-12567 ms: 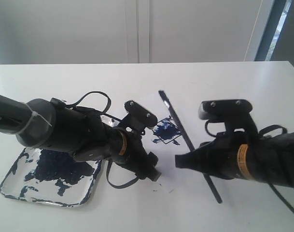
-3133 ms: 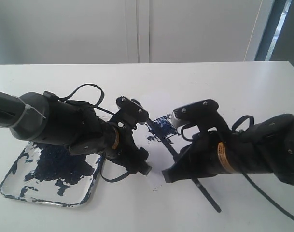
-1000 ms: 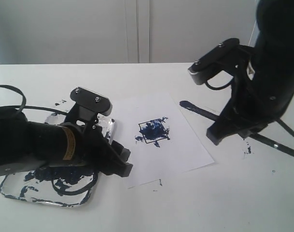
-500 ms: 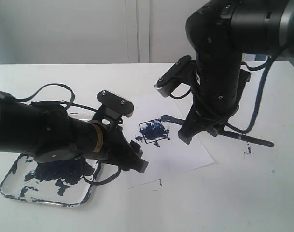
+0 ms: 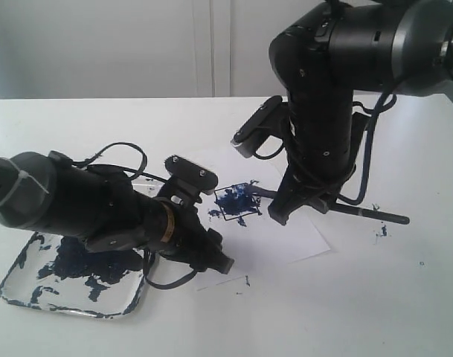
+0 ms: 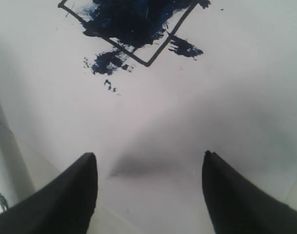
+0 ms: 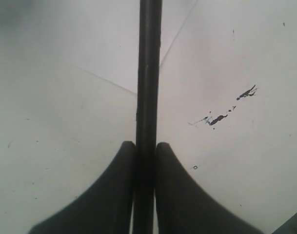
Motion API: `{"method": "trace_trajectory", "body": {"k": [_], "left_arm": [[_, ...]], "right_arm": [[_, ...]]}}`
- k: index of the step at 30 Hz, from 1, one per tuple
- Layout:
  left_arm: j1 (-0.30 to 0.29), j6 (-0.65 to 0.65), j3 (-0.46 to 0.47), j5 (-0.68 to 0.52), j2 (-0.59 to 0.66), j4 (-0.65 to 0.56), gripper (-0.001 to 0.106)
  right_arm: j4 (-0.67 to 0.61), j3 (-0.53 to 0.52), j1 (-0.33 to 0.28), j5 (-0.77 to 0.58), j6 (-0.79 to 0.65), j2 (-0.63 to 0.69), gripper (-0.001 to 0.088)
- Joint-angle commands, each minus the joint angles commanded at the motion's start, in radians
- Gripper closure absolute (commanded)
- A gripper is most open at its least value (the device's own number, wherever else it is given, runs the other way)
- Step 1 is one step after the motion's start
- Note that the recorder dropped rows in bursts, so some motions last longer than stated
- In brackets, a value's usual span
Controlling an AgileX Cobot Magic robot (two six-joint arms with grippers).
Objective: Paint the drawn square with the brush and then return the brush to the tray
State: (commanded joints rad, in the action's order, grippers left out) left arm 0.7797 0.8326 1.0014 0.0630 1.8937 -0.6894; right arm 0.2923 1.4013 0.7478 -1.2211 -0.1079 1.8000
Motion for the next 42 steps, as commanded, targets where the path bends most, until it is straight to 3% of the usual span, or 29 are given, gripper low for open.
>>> {"method": "trace_trajectory", "body": {"k": [4, 16, 25, 42], "left_arm": [[0.002, -0.01, 0.028, -0.063, 0.002, -0.015, 0.04], [0.07, -0.029, 0.081, -0.088, 0.055, -0.091, 0.04], [0.07, -0.026, 0.094, -0.194, 0.111, -0.087, 0.04], [0.07, -0.026, 0.094, -0.184, 0.111, -0.08, 0.04]], "right_arm": [[-0.006, 0.009, 0.0, 0.0, 0.0, 0.008, 0.0868], [-0.054, 0.034, 0.0, 0.015, 0.0, 0.008, 0.0868], [-0.064, 0.034, 0.0, 0.064, 0.0, 0.008, 0.0868], [-0.067, 0.034, 0.0, 0.076, -0.011, 0.067, 0.0868]]}}
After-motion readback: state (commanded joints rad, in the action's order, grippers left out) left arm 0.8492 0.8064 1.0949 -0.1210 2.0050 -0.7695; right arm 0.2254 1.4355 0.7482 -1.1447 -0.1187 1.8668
